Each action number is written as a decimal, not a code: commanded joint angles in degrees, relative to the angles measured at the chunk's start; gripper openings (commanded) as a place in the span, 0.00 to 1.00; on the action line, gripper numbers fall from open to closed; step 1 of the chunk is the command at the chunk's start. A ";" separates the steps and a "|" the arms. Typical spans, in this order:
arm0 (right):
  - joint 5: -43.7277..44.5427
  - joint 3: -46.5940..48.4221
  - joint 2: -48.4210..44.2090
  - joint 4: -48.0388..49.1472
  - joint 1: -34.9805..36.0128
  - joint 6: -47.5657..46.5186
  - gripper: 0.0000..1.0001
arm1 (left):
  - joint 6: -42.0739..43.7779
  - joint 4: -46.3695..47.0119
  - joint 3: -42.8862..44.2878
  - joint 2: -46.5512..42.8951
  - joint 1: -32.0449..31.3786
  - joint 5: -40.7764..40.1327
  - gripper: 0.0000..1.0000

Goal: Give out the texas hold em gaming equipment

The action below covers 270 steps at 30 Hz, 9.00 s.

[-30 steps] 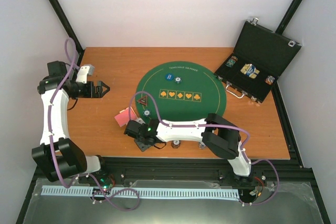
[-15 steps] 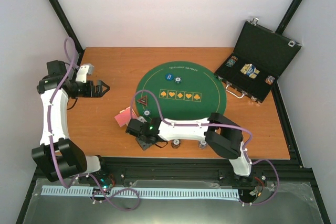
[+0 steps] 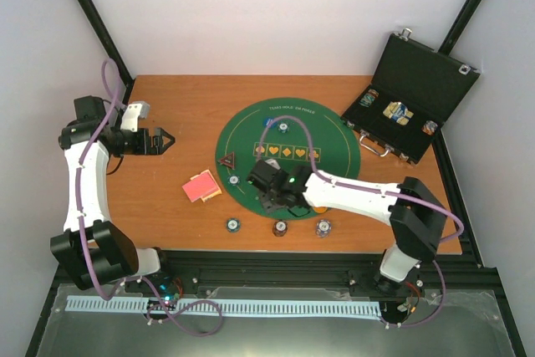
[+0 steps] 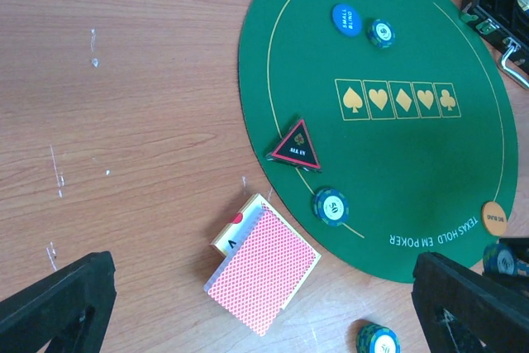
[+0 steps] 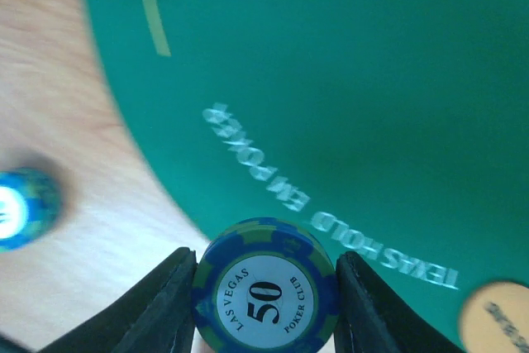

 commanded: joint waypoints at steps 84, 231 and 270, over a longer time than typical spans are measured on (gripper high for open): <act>-2.59 -13.70 -2.06 4.58 6.38 8.22 0.44 | 0.03 -3.28 5.45 0.39 0.53 2.37 1.00; -5.46 -9.78 0.84 1.30 4.11 4.00 0.40 | 0.69 -4.53 5.94 0.83 0.53 4.77 1.00; -8.00 -12.42 -1.61 -0.56 4.19 4.90 0.72 | 0.74 -4.42 6.41 0.83 0.53 4.50 1.00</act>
